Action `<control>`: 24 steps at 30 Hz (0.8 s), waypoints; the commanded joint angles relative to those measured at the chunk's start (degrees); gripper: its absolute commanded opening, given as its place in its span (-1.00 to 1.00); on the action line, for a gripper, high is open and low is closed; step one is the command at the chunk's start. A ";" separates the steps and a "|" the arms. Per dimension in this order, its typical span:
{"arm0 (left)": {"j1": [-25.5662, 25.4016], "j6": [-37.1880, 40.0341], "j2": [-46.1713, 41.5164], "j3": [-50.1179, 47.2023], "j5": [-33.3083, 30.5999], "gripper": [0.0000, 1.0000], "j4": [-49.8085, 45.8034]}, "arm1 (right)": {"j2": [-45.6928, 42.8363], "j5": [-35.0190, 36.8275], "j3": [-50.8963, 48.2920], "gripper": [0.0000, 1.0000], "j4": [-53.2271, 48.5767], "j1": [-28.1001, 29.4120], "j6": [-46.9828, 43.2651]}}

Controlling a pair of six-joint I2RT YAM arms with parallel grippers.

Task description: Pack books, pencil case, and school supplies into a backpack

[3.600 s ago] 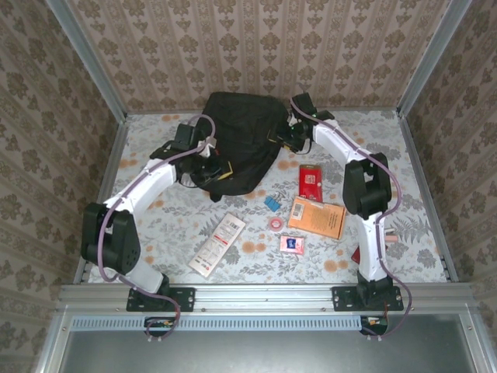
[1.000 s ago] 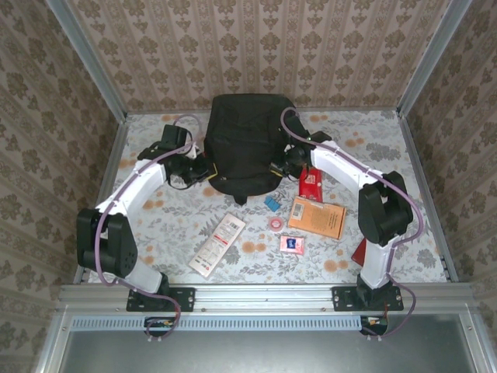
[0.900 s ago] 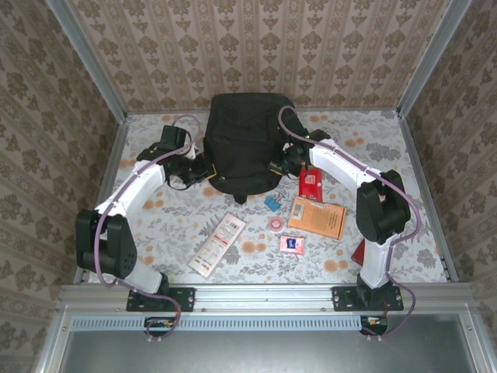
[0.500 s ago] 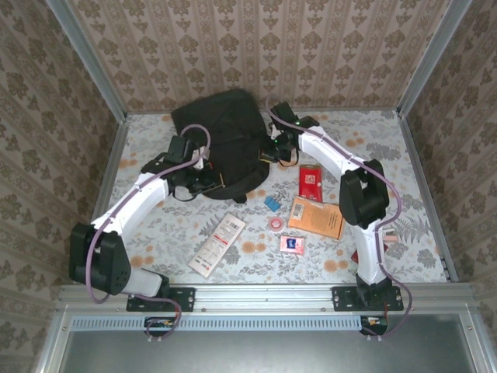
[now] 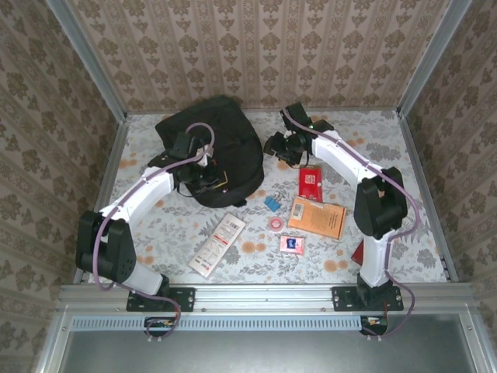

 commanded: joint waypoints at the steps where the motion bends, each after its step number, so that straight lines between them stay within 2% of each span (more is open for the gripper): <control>1: 0.12 -1.57 -0.58 2.32 2.16 -1.00 1.99 | -3.81 -0.97 -4.09 0.10 1.78 3.75 8.48; 8: -0.92 -2.31 -0.79 3.40 2.75 -1.00 2.24 | -7.28 -1.03 -12.86 0.18 9.64 8.61 22.02; 11: -1.13 -2.46 -0.70 3.88 3.10 -1.00 2.32 | -6.65 -1.36 -12.44 0.22 12.73 10.10 24.17; 18: -1.92 -3.05 -1.51 2.93 2.91 -1.00 3.19 | -1.46 -1.12 -10.48 0.15 15.58 11.10 29.16; 21: -1.93 -3.15 -2.01 2.09 2.88 -1.00 3.50 | 0.89 -1.57 -9.55 0.07 15.98 11.56 30.51; 24: -1.93 -2.84 -2.61 1.42 2.31 -1.00 2.91 | 1.66 -1.07 -9.56 -0.27 16.36 11.91 30.59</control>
